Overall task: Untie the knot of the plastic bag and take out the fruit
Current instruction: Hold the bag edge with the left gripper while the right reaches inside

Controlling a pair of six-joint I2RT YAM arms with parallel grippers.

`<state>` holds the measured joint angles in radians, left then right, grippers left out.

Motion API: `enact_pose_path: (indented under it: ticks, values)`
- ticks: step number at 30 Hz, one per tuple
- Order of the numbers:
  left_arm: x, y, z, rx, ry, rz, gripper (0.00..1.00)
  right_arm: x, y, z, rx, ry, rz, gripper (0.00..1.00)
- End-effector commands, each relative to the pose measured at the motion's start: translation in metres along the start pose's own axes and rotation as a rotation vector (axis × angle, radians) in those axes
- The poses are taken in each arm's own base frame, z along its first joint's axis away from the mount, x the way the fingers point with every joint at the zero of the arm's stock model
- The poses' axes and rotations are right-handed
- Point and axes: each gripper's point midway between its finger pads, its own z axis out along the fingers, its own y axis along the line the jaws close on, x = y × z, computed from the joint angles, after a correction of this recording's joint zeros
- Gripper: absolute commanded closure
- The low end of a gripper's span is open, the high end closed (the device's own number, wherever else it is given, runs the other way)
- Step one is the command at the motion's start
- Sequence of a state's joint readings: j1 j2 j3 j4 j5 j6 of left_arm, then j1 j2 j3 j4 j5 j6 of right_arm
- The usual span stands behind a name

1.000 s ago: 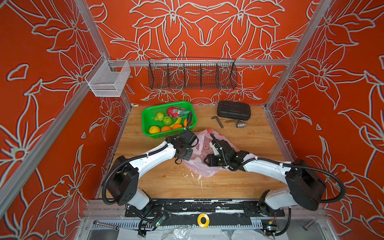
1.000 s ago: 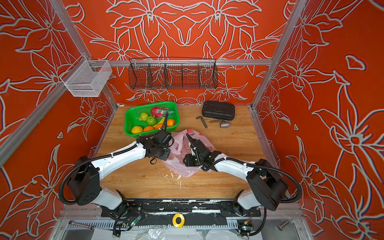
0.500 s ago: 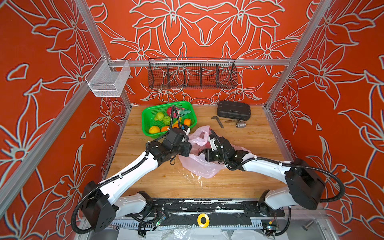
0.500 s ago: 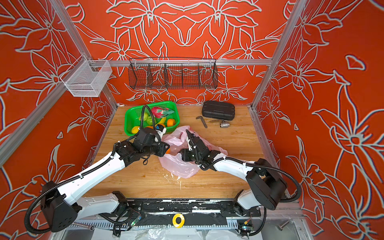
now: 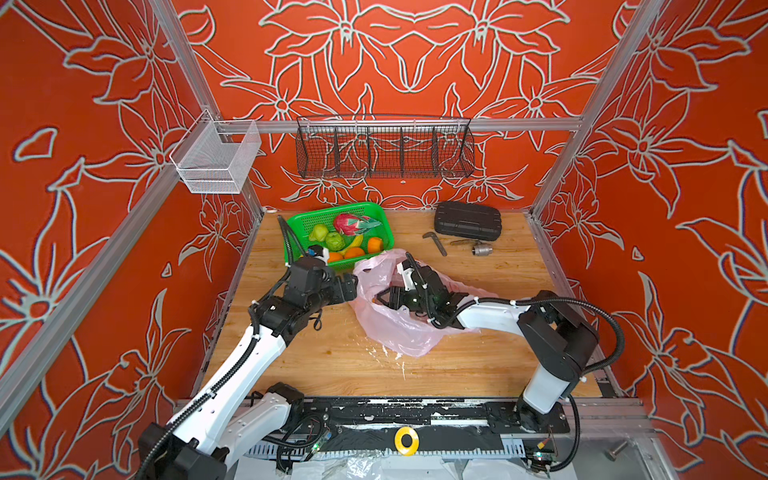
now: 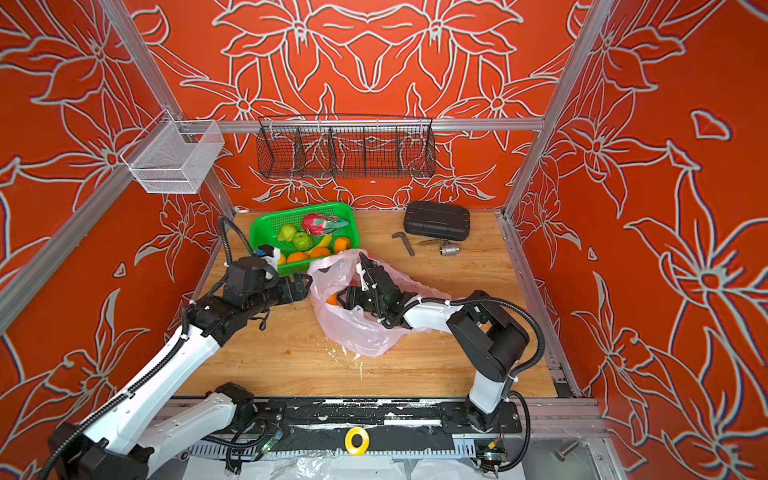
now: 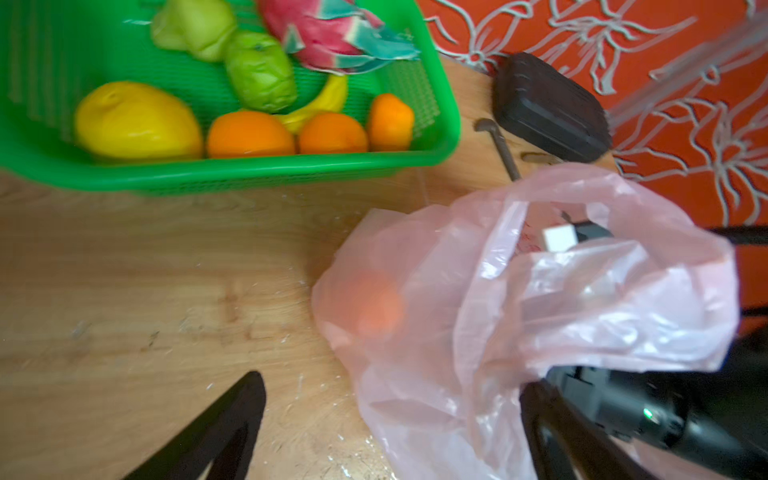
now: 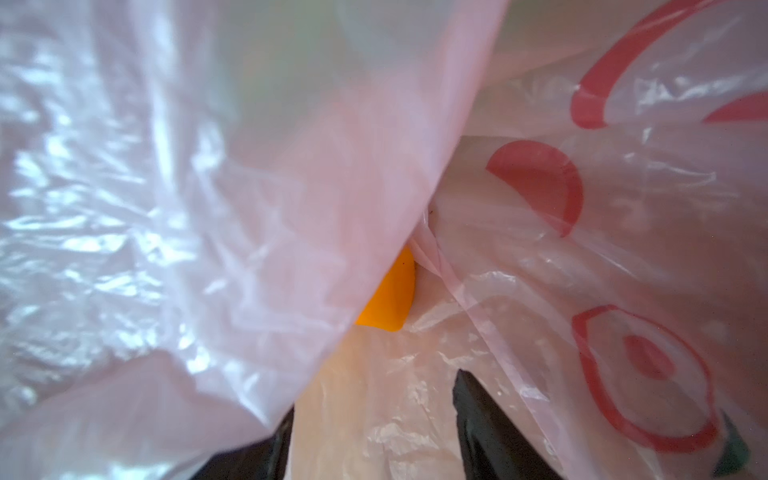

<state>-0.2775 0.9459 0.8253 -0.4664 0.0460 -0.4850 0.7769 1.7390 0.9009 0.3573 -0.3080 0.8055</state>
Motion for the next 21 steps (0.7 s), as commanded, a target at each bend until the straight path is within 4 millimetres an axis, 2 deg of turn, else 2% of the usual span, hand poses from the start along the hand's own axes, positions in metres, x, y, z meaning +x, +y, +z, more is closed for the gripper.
enact_pose_path:
  ticks: [1,7,11,14,17,21]
  values:
    - [0.016,0.022,0.017,0.007,0.052,-0.143,0.08,-0.006,0.022,0.002,-0.079,0.002,0.004,0.36]
    - [0.046,0.039,0.057,0.033,0.245,-0.244,0.15,0.002,0.02,0.005,-0.075,0.038,0.009,0.36]
    - [0.049,0.045,0.072,0.041,0.242,-0.253,0.09,0.004,0.015,0.003,-0.056,0.038,0.013,0.37]
    - [0.052,0.049,0.084,0.049,0.261,-0.25,0.09,0.009,0.017,0.007,-0.068,0.058,0.01,0.36]
    - [0.053,0.041,0.096,0.131,0.268,-0.271,0.12,0.012,0.021,0.016,-0.075,0.07,0.007,0.37]
    - [0.054,0.031,0.109,0.197,0.316,-0.279,0.22,0.011,0.025,0.03,-0.096,0.065,0.022,0.4]
